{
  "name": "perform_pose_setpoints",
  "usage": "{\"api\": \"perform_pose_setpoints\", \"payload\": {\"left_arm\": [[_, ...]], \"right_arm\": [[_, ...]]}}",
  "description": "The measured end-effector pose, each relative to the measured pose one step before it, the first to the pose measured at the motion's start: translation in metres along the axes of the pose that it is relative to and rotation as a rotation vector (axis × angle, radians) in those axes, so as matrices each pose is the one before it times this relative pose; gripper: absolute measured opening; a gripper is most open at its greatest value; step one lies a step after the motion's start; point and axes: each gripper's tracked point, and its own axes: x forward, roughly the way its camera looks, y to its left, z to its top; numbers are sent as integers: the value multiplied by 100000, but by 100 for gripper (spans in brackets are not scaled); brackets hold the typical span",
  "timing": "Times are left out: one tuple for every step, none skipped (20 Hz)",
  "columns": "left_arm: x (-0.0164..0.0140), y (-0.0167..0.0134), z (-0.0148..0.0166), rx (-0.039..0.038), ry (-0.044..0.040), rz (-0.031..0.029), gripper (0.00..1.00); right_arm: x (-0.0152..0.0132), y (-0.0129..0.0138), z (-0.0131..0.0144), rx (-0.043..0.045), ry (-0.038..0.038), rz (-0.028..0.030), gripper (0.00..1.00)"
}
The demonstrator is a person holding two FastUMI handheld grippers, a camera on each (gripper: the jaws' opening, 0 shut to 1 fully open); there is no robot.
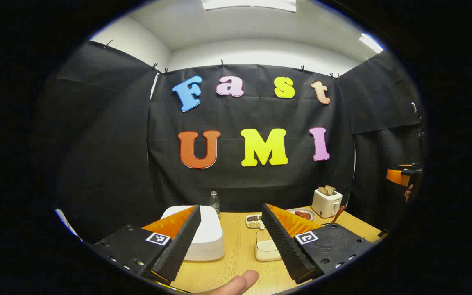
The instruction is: Close the left gripper, press the button to open the rice cooker; take a wooden spoon from the chopstick holder with the right hand, scoop a spoonful of rice and pour it into the rice cooker, then put the wooden spoon back into the chopstick holder.
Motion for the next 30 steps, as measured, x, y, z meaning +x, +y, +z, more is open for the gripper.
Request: {"api": "perform_pose_setpoints", "payload": {"left_arm": [[42, 278, 175, -171, 42, 494, 95], [67, 223, 150, 129, -356, 443, 95], [-73, 311, 153, 590, -500, 316, 95], [43, 145, 8, 449, -427, 263, 95], [-35, 243, 45, 203, -375, 356, 95], [59, 145, 84, -444, -76, 60, 95], [-38, 58, -27, -644, 88, -82, 95], [37, 55, -11, -735, -81, -4, 95], [-16, 132, 118, -594, -122, 50, 94], [1, 152, -17, -438, -82, 306, 94], [24, 102, -103, -136, 216, 98, 94], [55, 69, -97, -100, 226, -27, 95], [54, 102, -82, -89, 431, -126, 95], [107, 44, -74, -237, 287, -45, 95], [-52, 1, 62, -355, -28, -96, 95], [39, 25, 47, -547, -341, -221, 95], [68, -50, -47, -293, 134, -385, 95], [41, -40, -146, 25, 83, -108, 95], [85, 192, 8, 353, 44, 642, 95], [128, 271, -121, 477, 317, 991, 95], [175, 11, 97, 150, 282, 98, 95], [269, -227, -133, -83, -330, -608, 95], [318, 16, 7, -897, -103, -273, 93], [376, -98, -163, -1216, 756, -393, 75], [484, -31, -430, -974, 886, -1322, 87], [589, -182, -257, -830, 527, -1878, 68], [542, 7, -478, -420, 1274, -1323, 62], [630, 470, -499, 247, 1833, 385, 46], [704, 478, -801, 662, 2542, 160, 40], [701, 301, -676, 703, 2261, 232, 26]], "right_arm": [[68, -65, 61, -132, -119, 122, 99], [113, -7, 63, -221, -342, -53, 99], [52, -94, 28, -236, -114, -303, 99], [32, -100, -8, -192, -173, -148, 100], [14, 42, 217, 31, -407, 7, 100], [-49, 75, -45, 173, -93, 48, 100], [-173, 174, 7, 207, 78, 440, 100], [-151, 164, 39, 318, -105, 477, 99], [-119, 86, 82, 371, -268, 395, 100], [-66, 106, -101, 186, -115, 543, 100], [-68, 69, -43, 209, -35, 348, 100], [-22, -100, -109, 147, 87, 121, 100], [19, -92, -70, 122, 94, 32, 100], [-44, -173, -115, 118, 66, -81, 100], [76, -157, 45, 344, -137, -224, 99], [5, -167, -212, 112, 259, -26, 99], [20, -134, -125, 99, 244, 39, 100], [14, -176, -135, 203, 179, -123, 99], [17, -208, -18, 55, 146, -365, 99], [23, -173, -94, -13, -29, -136, 99], [56, -39, 85, 46, -251, 54, 100], [-17, -12, -85, 68, -188, 85, 100], [31, -9, -17, 161, -41, 261, 100], [9, 70, -139, 292, -281, 484, 100], [29, 69, -60, 161, -446, 531, 100], [89, -162, 9, -18, -905, 212, 100], [210, -169, -20, -114, -1053, -41, 100], [214, -192, -270, -33, -598, -152, 100], [367, -102, -315, 498, 172, 7, 100], [353, 77, -600, 791, 812, 607, 100]]}}
